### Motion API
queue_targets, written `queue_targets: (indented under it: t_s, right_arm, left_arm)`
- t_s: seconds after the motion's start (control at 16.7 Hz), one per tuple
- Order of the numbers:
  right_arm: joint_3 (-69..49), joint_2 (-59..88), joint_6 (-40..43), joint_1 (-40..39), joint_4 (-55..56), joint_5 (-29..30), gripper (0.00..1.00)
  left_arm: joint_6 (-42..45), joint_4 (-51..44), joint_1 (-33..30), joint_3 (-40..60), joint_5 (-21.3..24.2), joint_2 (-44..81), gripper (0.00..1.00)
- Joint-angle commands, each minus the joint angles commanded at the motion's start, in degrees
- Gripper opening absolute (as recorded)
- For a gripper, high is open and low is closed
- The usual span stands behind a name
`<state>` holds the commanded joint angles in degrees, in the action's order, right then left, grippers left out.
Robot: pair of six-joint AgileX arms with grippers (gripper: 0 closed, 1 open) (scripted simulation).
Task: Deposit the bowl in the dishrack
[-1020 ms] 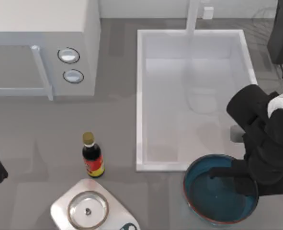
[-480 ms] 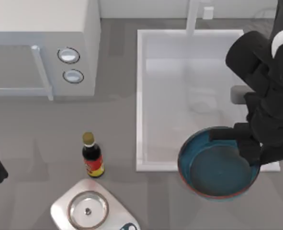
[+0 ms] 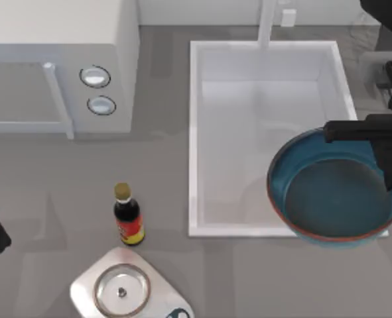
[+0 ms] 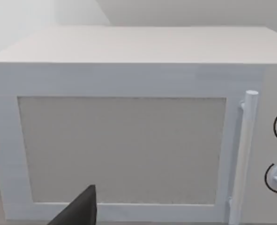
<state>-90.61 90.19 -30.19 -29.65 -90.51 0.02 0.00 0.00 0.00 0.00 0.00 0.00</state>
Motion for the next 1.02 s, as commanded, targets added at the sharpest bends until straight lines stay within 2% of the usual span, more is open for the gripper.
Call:
queue_targets:
  t_s: [0.48, 0.66, 1.02]
  right_arm:
    - [-0.36, -1.46, 0.33, 1.40, 1.59, -0.58, 0.00]
    - [0.15, -5.94, 2.98, 7.42, 8.60, -3.95, 0.00]
    - [6.31, -15.37, 11.56, 25.89, 30.53, -15.31, 0.00]
  left_arm:
    - [0.00, 0.00, 0.00, 0.00, 0.00, 0.00, 1.00]
    - [0.00, 0.00, 0.00, 0.00, 0.00, 0.00, 1.00]
    - [0.00, 0.00, 0.00, 0.00, 0.00, 0.00, 1.00]
